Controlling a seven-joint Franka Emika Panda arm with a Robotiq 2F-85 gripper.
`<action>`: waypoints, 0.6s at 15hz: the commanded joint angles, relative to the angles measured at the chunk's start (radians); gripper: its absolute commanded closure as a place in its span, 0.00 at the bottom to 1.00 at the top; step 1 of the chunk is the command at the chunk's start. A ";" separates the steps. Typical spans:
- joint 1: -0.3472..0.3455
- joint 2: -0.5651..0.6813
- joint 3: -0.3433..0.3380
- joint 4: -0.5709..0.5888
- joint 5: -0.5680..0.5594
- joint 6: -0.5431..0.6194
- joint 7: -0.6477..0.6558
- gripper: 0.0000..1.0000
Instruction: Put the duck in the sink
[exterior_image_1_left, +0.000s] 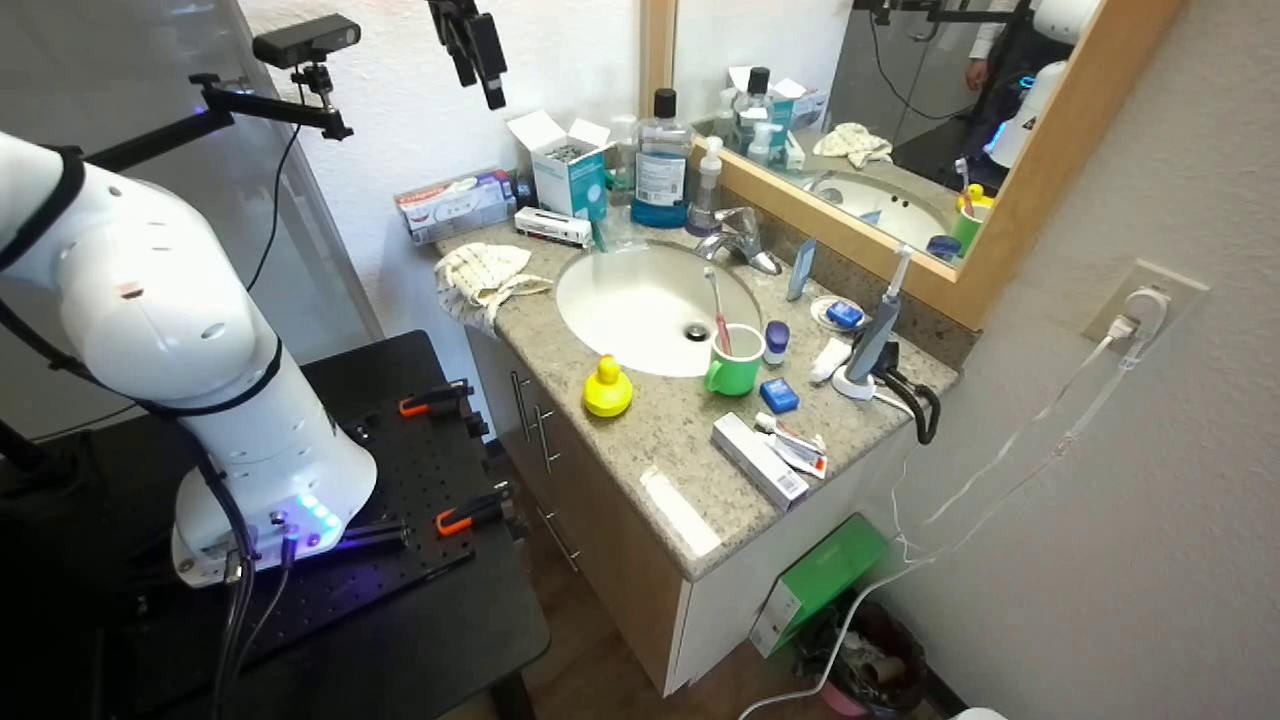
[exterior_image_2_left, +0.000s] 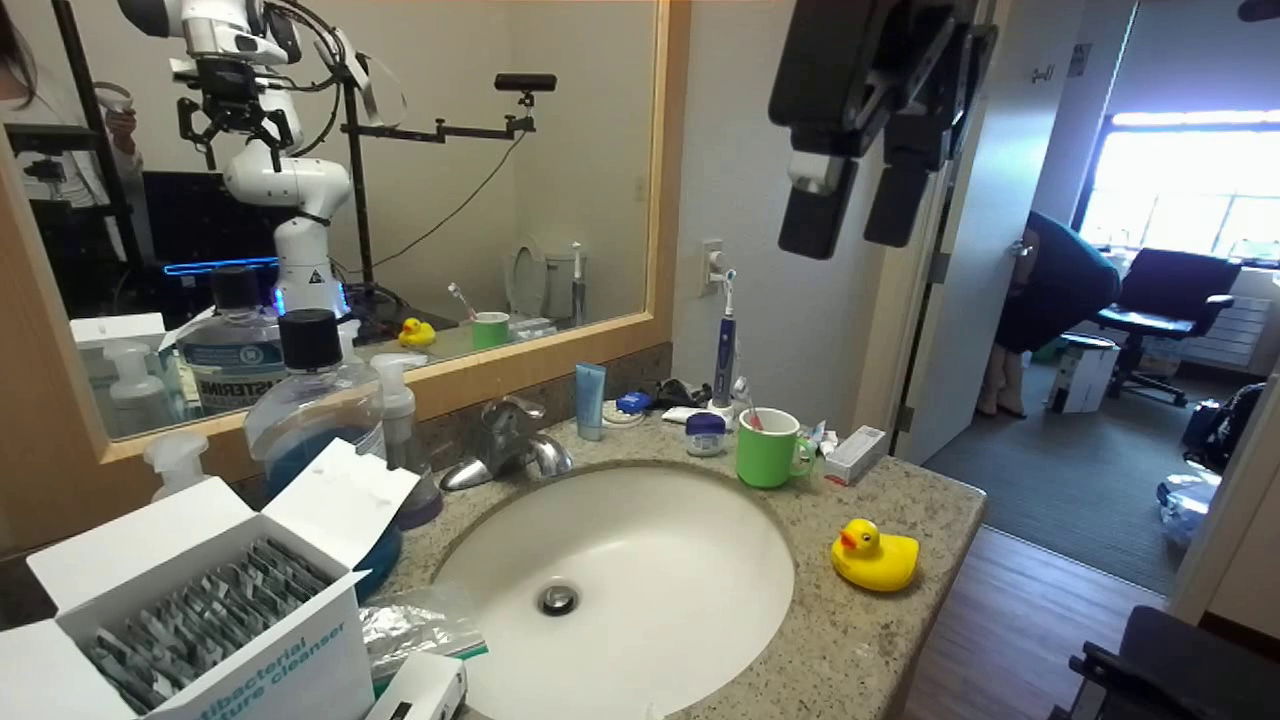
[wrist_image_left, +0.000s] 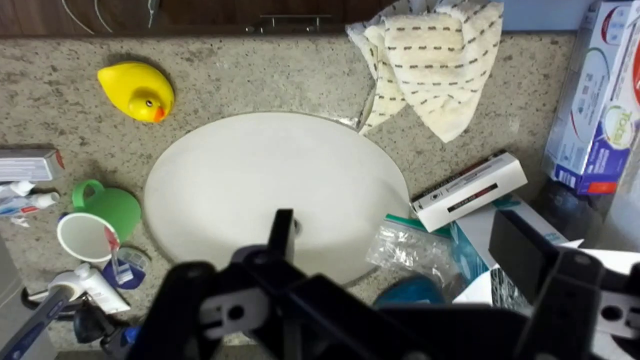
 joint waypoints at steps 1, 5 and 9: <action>-0.008 0.013 -0.028 0.008 0.013 0.074 -0.005 0.00; -0.024 0.037 -0.068 0.009 0.011 0.101 -0.011 0.00; -0.064 0.068 -0.099 0.015 -0.012 0.093 0.000 0.00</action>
